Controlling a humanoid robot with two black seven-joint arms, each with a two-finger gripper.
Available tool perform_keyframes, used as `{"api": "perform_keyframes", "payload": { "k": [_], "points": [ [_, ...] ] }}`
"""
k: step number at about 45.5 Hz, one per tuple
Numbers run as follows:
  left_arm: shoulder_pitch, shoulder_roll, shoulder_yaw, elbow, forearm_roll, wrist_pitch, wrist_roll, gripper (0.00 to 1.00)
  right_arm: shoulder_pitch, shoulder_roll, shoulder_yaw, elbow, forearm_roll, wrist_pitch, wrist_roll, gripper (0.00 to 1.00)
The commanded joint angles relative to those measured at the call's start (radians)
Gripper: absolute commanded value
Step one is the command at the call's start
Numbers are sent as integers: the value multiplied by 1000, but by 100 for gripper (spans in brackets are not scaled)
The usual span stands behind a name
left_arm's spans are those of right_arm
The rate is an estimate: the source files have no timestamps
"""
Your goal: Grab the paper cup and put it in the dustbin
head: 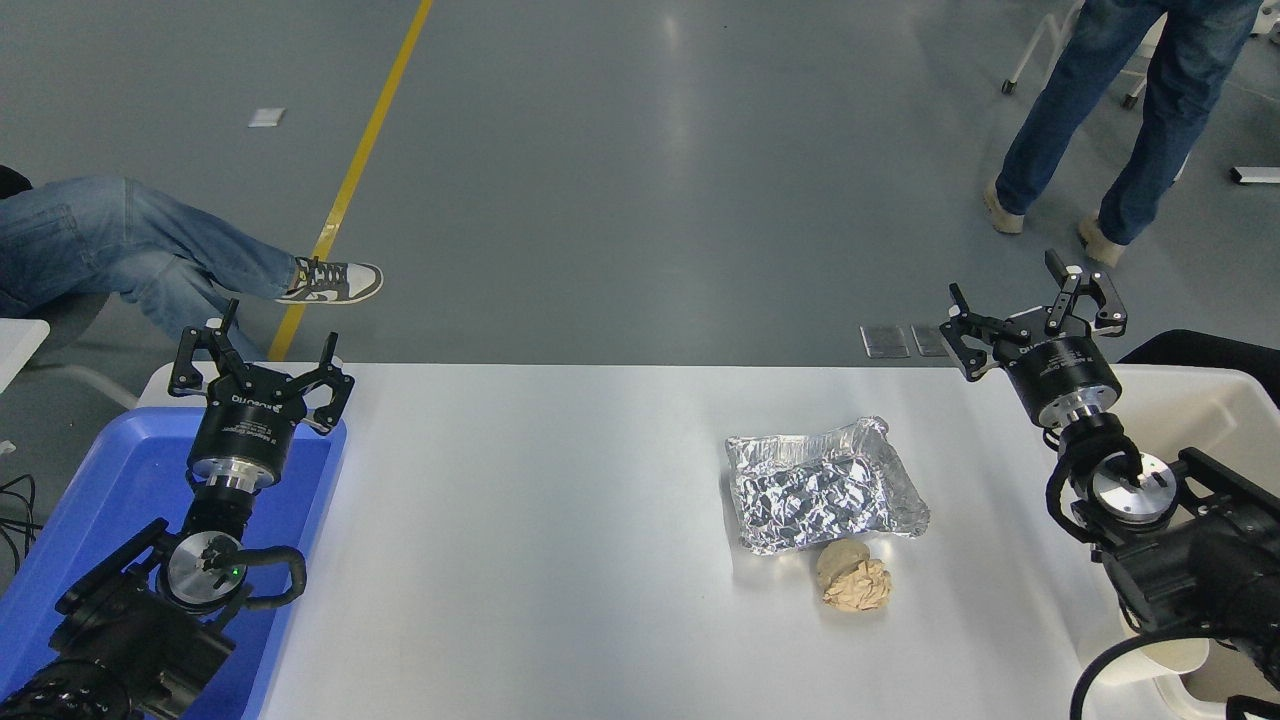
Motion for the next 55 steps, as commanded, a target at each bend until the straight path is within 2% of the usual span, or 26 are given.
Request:
{"api": "perform_keyframes", "payload": {
  "k": [1, 9, 18, 26, 32, 45, 55],
  "points": [
    [0, 0, -2, 0, 2, 0, 2, 100, -10, -1, 0, -6, 6, 13, 0, 100],
    [0, 0, 0, 0, 0, 2, 1, 100, -10, -1, -9, -5, -5, 13, -3, 100],
    [-1, 0, 1, 0, 0, 0, 1, 100, 63, -8, -106, 4, -124, 12, -8, 100],
    [0, 0, 1, 0, 0, 0, 1, 100, 224, -18, -261, -9, -376, 7, -8, 100],
    [0, 0, 0, 0, 0, 0, 1, 100, 349, -67, -385, 6, -509, 6, -13, 100],
    [0, 0, 0, 0, 0, 0, 1, 100, 640, -166, -888, 147, -815, 10, -11, 100],
    [-1, 0, 1, -1, 0, 0, 1, 100, 905, -185, -1251, 322, -1140, 16, -19, 100]
  ]
}}
